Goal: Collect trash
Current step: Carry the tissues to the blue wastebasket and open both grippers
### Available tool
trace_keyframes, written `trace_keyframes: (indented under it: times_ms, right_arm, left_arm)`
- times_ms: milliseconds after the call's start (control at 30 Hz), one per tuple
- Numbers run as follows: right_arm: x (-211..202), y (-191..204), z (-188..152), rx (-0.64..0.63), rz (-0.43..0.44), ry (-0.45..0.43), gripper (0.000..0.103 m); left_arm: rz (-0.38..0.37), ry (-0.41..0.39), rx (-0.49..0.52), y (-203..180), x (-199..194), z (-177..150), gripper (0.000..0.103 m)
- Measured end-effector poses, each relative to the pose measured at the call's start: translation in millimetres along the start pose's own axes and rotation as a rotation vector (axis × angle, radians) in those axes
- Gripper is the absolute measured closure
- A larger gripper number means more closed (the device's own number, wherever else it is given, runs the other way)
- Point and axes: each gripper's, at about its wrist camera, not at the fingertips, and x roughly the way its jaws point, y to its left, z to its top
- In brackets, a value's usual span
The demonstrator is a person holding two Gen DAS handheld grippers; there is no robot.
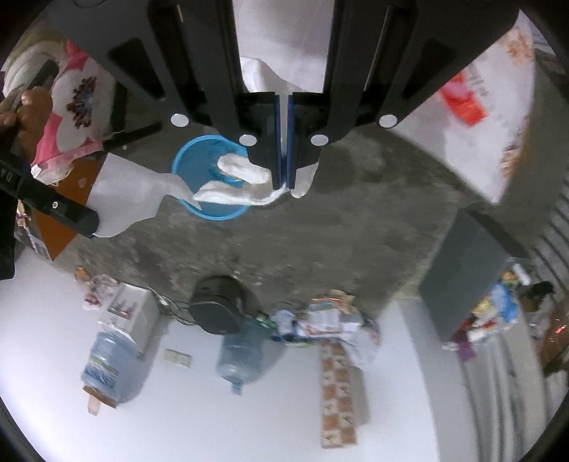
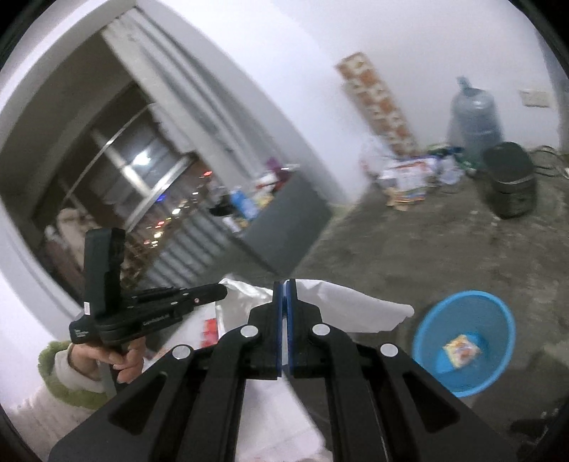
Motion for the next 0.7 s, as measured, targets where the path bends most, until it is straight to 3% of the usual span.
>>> trace_keyframes:
  times_ms: [367,600,667,700]
  right_arm:
    - [44,-134,-2,0.187,-0.251,0.067,0.101]
    - [74,-201,-19,0.317,-0.322,0.105,0.1]
    - [83,-216,-25,0.35,-0.33,0.123,0.1]
    - [89,-225,-28,0.366,-0.338,0.137,0.1]
  left_arm:
    - [-0.157,0.173,-0.027,-77,160,16,0.102]
    - [-0.225,0.255,-0.055,-101,239,11,0.102]
    - [-0.238,0.278,-0.06,-105,257,7,0.1]
    - [-0.245,0.293,-0.066,-108,267,3,0.093]
